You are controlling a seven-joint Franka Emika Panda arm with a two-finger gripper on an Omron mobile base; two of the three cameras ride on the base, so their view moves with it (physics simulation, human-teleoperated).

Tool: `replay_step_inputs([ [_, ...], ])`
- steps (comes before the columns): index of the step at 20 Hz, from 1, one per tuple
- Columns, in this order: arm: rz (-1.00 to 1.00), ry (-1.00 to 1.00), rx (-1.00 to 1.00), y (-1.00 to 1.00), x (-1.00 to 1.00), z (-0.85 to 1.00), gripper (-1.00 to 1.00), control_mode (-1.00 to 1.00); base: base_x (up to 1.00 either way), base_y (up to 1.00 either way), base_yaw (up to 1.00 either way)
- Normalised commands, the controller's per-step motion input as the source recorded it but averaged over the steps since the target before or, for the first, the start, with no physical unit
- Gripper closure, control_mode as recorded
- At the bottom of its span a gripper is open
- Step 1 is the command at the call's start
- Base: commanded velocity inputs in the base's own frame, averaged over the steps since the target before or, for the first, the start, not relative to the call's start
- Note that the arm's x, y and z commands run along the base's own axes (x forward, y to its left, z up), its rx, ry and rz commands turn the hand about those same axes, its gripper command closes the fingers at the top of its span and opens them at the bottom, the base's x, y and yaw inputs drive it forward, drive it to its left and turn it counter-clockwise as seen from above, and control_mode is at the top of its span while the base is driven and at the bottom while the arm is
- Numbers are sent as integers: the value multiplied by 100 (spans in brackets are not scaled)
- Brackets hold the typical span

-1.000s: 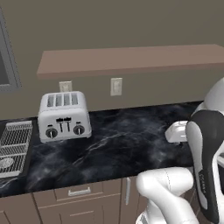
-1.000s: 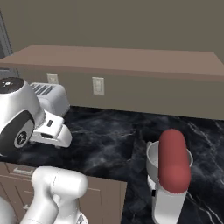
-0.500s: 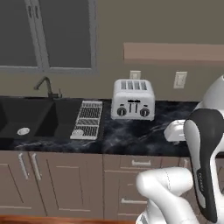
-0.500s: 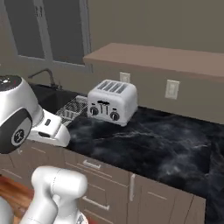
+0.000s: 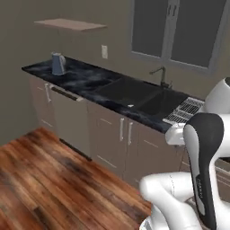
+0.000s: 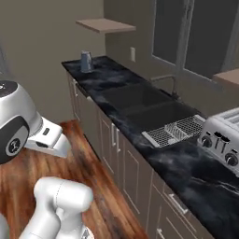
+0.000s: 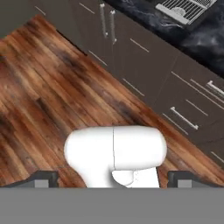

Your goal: Navigate to the electric kettle.

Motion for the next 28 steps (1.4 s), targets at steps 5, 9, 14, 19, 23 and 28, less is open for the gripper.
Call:
replay_step_inputs([
  [5,0,0,0,0,0,0,-100,100,-13,33,97],
  [9,0,0,0,0,0,0,-100,100,39,31,45],
  [14,0,0,0,0,0,0,-100,100,100,52,4],
  [19,0,0,0,0,0,0,-100,100,100,58,0],
  [23,0,0,0,0,0,0,-100,100,100,72,0],
  [28,0,0,0,0,0,0,-100,100,100,62,0],
])
